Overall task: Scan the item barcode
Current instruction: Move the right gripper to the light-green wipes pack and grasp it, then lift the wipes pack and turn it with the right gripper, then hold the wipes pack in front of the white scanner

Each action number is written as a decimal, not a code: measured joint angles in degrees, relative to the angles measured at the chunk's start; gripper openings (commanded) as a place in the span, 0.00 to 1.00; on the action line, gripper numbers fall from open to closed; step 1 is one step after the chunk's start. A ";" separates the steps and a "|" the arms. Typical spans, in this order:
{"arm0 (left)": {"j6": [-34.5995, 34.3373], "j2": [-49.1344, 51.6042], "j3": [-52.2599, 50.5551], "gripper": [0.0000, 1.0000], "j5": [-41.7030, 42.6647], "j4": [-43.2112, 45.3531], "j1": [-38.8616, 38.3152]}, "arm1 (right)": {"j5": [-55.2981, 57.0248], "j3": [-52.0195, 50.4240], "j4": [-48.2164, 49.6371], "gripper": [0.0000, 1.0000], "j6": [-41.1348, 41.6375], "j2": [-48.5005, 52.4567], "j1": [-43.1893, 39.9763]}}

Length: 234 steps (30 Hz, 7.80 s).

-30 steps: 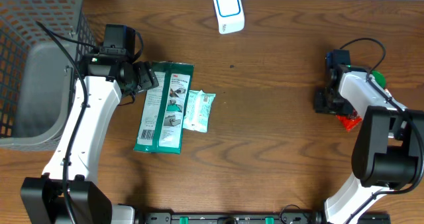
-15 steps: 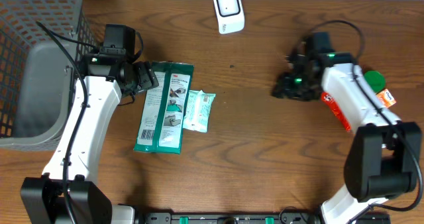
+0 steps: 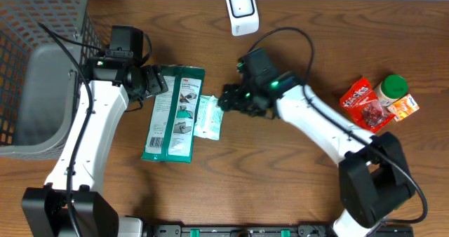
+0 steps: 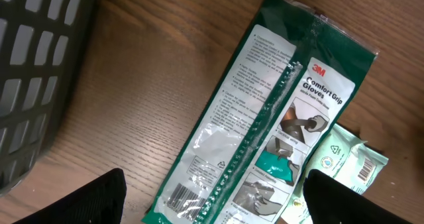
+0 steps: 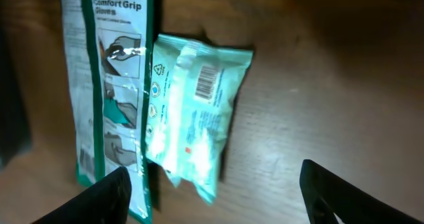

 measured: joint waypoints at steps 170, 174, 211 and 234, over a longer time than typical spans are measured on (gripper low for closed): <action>0.00 0.00 0.00 0.86 0.00 0.04 -0.02 | -24.46 10.82 38.21 0.01 12.07 -13.55 -12.74; 0.02 0.00 0.00 0.86 0.00 0.04 -0.02 | -27.61 11.54 53.35 0.01 23.54 -7.08 -14.69; 0.00 0.00 0.00 0.86 0.00 0.00 -0.02 | -30.69 43.78 84.39 0.01 68.35 52.50 -21.73; 0.00 0.00 0.00 0.86 0.02 0.00 -0.02 | -36.39 43.80 77.13 0.01 62.71 52.52 -22.51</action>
